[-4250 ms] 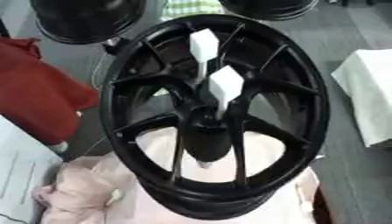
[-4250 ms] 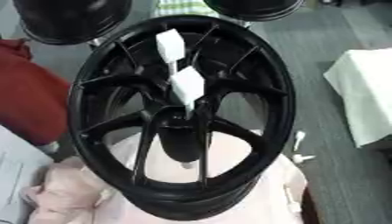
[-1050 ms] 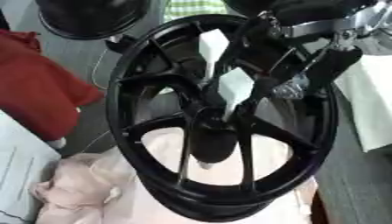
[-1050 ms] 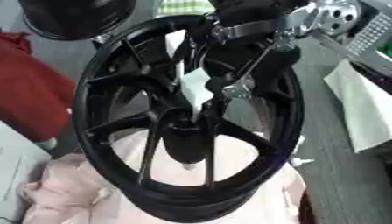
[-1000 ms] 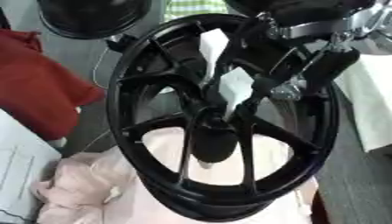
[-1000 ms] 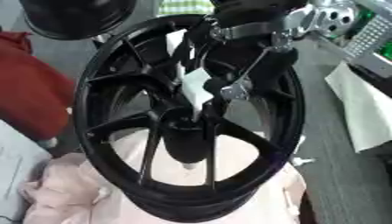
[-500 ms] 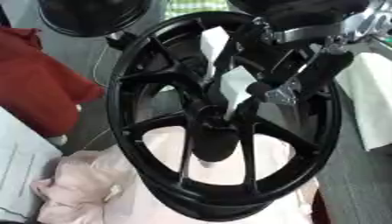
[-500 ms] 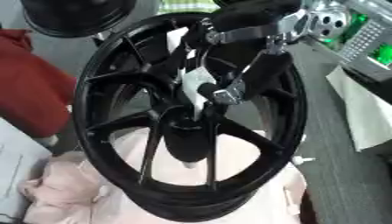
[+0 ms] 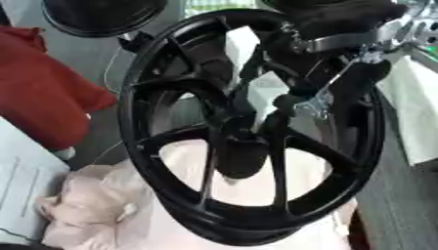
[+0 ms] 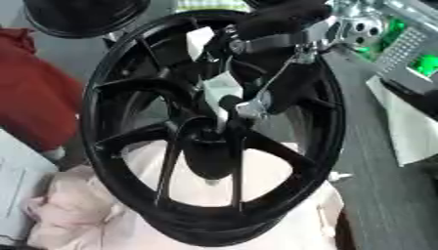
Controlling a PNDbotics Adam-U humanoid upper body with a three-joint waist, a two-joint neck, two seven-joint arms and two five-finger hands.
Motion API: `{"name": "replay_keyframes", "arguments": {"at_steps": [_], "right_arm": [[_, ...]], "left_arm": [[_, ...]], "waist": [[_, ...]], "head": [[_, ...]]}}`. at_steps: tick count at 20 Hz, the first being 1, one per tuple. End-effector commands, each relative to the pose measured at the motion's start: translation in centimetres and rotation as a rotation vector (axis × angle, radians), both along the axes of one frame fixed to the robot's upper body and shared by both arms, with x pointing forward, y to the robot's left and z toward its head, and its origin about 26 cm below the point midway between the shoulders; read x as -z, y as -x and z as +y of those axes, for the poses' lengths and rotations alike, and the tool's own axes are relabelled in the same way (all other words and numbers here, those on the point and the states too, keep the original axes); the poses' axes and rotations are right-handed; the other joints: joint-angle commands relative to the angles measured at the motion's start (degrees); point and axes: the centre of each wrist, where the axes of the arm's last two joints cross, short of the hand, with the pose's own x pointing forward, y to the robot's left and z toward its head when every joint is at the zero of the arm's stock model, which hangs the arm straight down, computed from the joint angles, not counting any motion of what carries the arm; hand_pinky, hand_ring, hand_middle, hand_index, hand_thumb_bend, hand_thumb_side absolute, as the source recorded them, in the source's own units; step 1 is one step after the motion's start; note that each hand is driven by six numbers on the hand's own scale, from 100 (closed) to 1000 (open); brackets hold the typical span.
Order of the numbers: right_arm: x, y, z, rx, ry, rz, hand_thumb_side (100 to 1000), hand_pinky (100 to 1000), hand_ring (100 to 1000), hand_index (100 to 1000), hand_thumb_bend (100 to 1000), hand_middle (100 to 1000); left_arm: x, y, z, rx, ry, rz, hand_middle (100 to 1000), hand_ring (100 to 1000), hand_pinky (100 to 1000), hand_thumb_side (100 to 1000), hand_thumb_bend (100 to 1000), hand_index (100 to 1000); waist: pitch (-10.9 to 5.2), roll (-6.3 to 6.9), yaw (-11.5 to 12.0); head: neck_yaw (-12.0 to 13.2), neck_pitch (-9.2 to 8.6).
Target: Pull the pin out of the wheel hub.
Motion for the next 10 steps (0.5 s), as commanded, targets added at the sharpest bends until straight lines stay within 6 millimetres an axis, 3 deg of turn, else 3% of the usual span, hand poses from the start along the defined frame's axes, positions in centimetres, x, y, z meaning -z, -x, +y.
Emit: {"name": "replay_keyframes", "arguments": {"at_steps": [1,10], "right_arm": [[-0.58,0.34,-0.09,0.018,0.024,-0.029,523,891,903,917,100,778],[-0.29,-0.08,-0.22,0.056,0.04,-0.035,518,889,895,913,100,766]], "left_arm": [[-1.03,0.0,0.3,0.003,-0.036,-0.026,529,629,606,792,100,758],[-1.02,-0.03,0.22,0.009,-0.041,-0.025,529,629,607,793,100,758]], "waist": [[0.07,-0.32,0.04],[0.19,-0.27,0.07]], "head": [[0.09,-0.45],[0.05,-0.82]]}}
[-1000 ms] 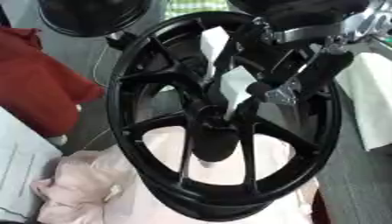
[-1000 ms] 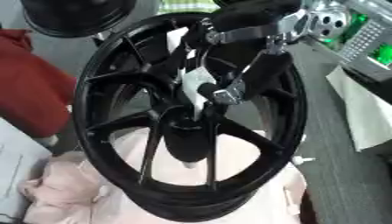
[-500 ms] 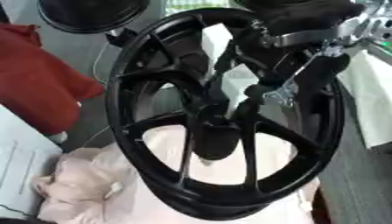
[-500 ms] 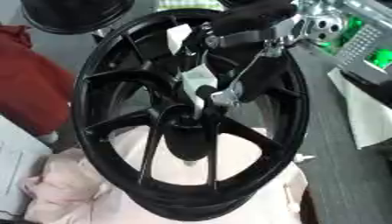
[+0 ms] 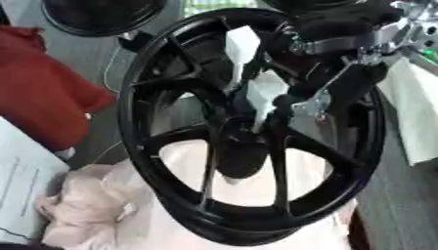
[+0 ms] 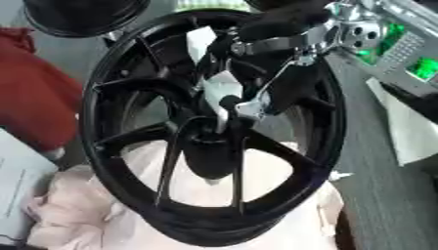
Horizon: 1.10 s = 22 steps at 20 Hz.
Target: Pull the pin out of the wheel hub.
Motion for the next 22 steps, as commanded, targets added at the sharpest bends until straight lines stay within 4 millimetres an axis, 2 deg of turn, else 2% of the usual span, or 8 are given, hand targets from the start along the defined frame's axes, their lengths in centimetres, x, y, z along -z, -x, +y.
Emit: {"name": "replay_keyframes", "arguments": {"at_steps": [1,11,14,16,19,22], "right_arm": [[-0.5,-0.2,-0.2,0.017,0.013,-0.026,514,889,895,912,100,765],[-0.2,-0.7,-0.2,0.008,0.036,-0.012,541,895,915,931,100,787],[0.1,-1.3,-0.6,0.022,0.054,0.004,465,897,919,932,100,789],[0.3,-1.8,-1.1,0.04,0.055,0.017,360,897,919,933,100,786],[0.5,-2.4,-1.6,0.054,0.055,0.032,436,897,917,930,100,783],[0.5,-2.9,-1.9,0.062,0.054,0.033,463,896,914,927,100,779]], "left_arm": [[-1.0,0.0,0.3,0.001,-0.036,-0.027,529,629,607,793,100,758],[-1.0,0.0,0.3,0.007,-0.038,-0.027,530,629,608,793,100,758],[-1.0,0.0,0.3,0.01,-0.04,-0.026,531,629,608,794,100,759],[-1.0,0.0,0.3,0.011,-0.042,-0.025,531,629,609,794,100,759],[-1.0,0.0,0.3,0.015,-0.046,-0.024,531,630,609,794,100,759],[-1.0,0.0,0.3,0.018,-0.05,-0.022,531,630,609,795,100,759]], "waist": [[0.06,-0.25,0.05],[0.08,-0.24,0.05],[0.1,-0.24,0.04],[0.12,-0.23,0.02],[0.13,-0.21,-0.01],[0.12,-0.21,-0.03]], "head": [[0.02,-0.78],[0.03,-0.81],[0.13,-0.85],[0.17,-0.88],[0.14,-1.0],[0.14,-1.14]]}}
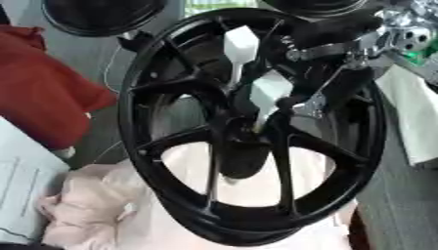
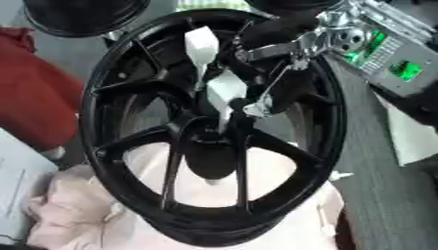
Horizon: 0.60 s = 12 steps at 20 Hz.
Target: Pull the pin out of the wheel hub.
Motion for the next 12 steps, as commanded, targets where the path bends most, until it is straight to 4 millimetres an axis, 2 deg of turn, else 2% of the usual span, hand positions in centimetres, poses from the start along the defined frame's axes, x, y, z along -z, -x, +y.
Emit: {"name": "replay_keyframes", "arguments": {"at_steps": [1,4,6,8,12], "right_arm": [[-0.96,-0.39,-0.61,0.017,0.007,-0.032,467,896,913,926,100,778],[-0.83,-0.71,-0.78,0.021,0.003,-0.035,464,895,910,919,100,769],[-0.76,-0.8,-0.73,0.015,-0.001,-0.033,427,893,903,889,100,731],[-0.69,-0.8,-0.59,0.001,-0.02,-0.025,354,891,892,834,100,652],[-0.66,-0.47,-0.19,-0.052,-0.105,0.016,209,887,854,654,100,499]], "left_arm": [[-0.98,-0.02,0.34,0.003,-0.038,-0.024,532,630,609,795,100,759],[-0.97,-0.02,0.33,0.005,-0.04,-0.024,532,630,610,795,100,759],[-0.97,-0.03,0.33,0.006,-0.04,-0.023,532,630,610,795,100,759],[-0.97,-0.03,0.32,0.008,-0.04,-0.023,532,630,610,795,100,759],[-0.97,-0.05,0.32,0.009,-0.039,-0.023,533,631,611,795,100,759]], "waist": [[0.11,-0.21,-0.05],[0.13,-0.21,-0.03],[0.14,-0.21,-0.01],[0.15,-0.19,0.0],[0.14,-0.19,0.03]], "head": [[0.15,-0.71],[0.17,-0.76],[0.1,-0.72],[0.05,-0.67],[0.06,-0.59]]}}
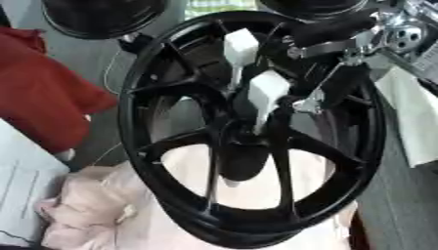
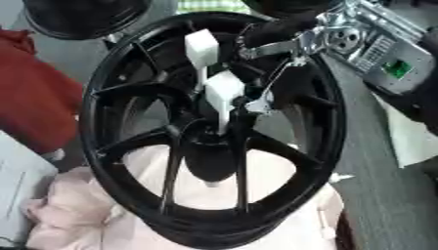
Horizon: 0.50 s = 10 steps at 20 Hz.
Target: Pull the pin out of the wheel hub.
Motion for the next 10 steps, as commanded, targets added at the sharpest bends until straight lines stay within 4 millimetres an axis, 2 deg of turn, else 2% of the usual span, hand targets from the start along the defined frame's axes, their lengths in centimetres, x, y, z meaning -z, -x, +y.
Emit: {"name": "replay_keyframes", "arguments": {"at_steps": [1,3,4,10], "right_arm": [[-0.9,0.5,0.2,-0.042,-0.072,0.002,206,884,842,624,100,476],[-1.2,0.7,0.3,-0.061,-0.122,0.012,204,873,815,528,100,427],[-1.3,0.8,0.3,-0.064,-0.146,0.011,184,867,801,508,100,410],[-2.1,1.5,-0.1,-0.024,-0.28,0.004,182,841,751,468,100,359]], "left_arm": [[-1.0,0.0,0.3,0.001,-0.032,-0.022,533,631,611,795,100,759],[-0.9,-0.1,0.4,0.0,-0.032,-0.021,534,631,612,795,100,759],[-0.9,-0.1,0.4,0.0,-0.032,-0.021,534,631,612,794,100,759],[-1.0,-0.1,0.4,0.001,-0.033,-0.02,535,632,613,792,100,759]], "waist": [[0.13,-0.2,0.03],[0.11,-0.21,0.03],[0.09,-0.22,0.03],[-0.12,-0.32,0.1]], "head": [[0.07,-0.55],[0.06,-0.55],[0.06,-0.53],[0.08,-0.53]]}}
